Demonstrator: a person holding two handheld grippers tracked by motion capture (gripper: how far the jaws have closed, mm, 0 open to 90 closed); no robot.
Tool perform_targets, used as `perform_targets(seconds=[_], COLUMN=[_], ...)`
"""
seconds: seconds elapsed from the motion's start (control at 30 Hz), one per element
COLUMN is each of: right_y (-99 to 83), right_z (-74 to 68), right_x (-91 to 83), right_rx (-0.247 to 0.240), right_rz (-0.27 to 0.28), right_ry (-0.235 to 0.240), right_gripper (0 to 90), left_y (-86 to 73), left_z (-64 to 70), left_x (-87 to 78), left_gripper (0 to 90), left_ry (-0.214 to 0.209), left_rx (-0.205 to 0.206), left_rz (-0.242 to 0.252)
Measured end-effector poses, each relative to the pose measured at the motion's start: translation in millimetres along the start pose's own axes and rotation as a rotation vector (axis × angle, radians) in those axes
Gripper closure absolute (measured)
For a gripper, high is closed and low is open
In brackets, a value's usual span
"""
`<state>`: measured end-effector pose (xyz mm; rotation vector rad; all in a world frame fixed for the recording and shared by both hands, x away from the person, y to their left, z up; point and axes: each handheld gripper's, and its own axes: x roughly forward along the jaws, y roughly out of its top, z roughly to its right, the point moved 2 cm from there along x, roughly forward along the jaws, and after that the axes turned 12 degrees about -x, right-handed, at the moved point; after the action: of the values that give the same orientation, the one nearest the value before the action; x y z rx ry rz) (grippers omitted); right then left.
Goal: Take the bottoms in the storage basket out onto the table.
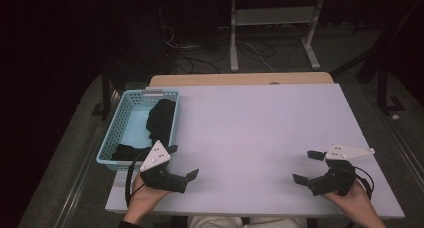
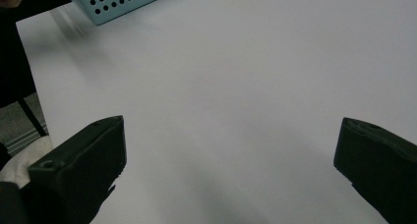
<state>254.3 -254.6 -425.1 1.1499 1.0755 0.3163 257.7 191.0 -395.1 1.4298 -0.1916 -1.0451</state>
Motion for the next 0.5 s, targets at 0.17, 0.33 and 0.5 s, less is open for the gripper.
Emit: perform_targets(seconds=[0.17,0.33,0.5], right_y=[0.1,0.1,0.0], right_z=[0.1,-0.3,-0.6], right_x=[-0.6,-0.2,-0.1], right_rx=[0.005,0.006,0.006], right_rz=[0.005,0.005,0.006], right_ry=[-0.003,-0.001,-0.001], right_gripper=[0.0,0.0,0.0], left_y=[6.1,10.8,16.1], left_z=[0.7,2.4,2.6], left_x=[-2.0,-1.7,-1.6], left_gripper=[0.1,0.1,0.1], left_ry=[0.001,0.005,0.007], left_rx=[0.007,0.019,0.022], left_rz=[0.002,-0.017,-0.028])
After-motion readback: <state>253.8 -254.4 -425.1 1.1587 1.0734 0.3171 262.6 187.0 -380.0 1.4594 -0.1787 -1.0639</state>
